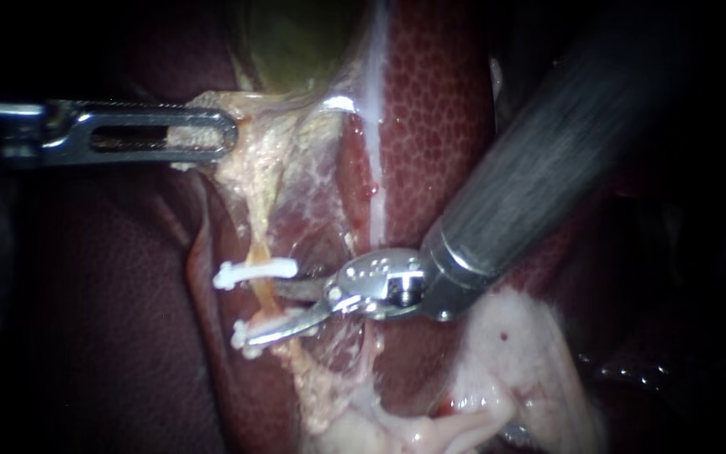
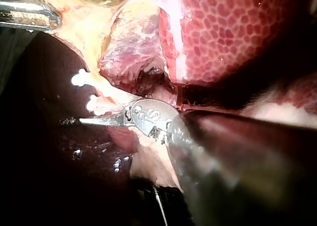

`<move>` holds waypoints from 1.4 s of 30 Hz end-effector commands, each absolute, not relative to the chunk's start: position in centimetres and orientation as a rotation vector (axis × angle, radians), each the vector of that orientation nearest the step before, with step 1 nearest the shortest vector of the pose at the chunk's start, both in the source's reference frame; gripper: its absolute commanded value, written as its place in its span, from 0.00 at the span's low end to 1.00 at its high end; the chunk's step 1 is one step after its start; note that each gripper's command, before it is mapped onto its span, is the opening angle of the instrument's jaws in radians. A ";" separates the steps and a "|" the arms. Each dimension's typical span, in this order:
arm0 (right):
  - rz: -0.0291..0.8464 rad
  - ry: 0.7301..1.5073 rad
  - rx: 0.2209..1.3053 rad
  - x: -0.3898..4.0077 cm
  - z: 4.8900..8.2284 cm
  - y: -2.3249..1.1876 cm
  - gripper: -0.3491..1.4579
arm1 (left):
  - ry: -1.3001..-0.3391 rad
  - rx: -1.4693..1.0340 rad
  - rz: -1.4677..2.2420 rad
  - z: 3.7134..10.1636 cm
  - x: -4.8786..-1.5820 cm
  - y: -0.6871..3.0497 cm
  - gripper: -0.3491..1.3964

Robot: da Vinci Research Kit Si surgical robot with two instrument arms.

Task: Go to the cutting position left tube

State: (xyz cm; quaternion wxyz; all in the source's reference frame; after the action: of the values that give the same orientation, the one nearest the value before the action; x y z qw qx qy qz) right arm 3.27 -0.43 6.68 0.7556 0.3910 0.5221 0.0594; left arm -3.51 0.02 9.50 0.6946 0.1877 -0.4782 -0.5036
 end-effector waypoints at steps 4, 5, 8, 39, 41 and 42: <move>0.141 1.135 0.867 3.35 6.70 -0.45 0.93 | -1.069 0.422 -1.121 9.51 -3.53 0.01 0.00; 0.146 1.132 0.870 3.36 6.71 -0.45 0.92 | -1.068 0.422 -1.122 9.51 -3.54 0.01 0.00; 0.168 1.140 0.880 3.42 6.71 -0.44 0.92 | -1.068 0.422 -1.122 9.51 -3.54 0.01 0.00; 0.261 1.126 0.913 3.62 6.75 -0.40 0.87 | -1.069 0.423 -1.120 9.52 -3.56 0.01 0.00; 0.261 1.126 0.913 3.62 6.75 -0.40 0.87 | -1.069 0.423 -1.120 9.52 -3.56 0.01 0.00; 0.261 1.126 0.913 3.62 6.75 -0.40 0.87 | -1.069 0.423 -1.120 9.52 -3.56 0.01 0.00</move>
State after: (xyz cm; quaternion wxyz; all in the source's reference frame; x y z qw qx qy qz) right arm 3.62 -0.40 6.76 0.7410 0.4159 0.5135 0.1192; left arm -3.56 0.01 9.52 0.6948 0.1896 -0.4791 -0.5018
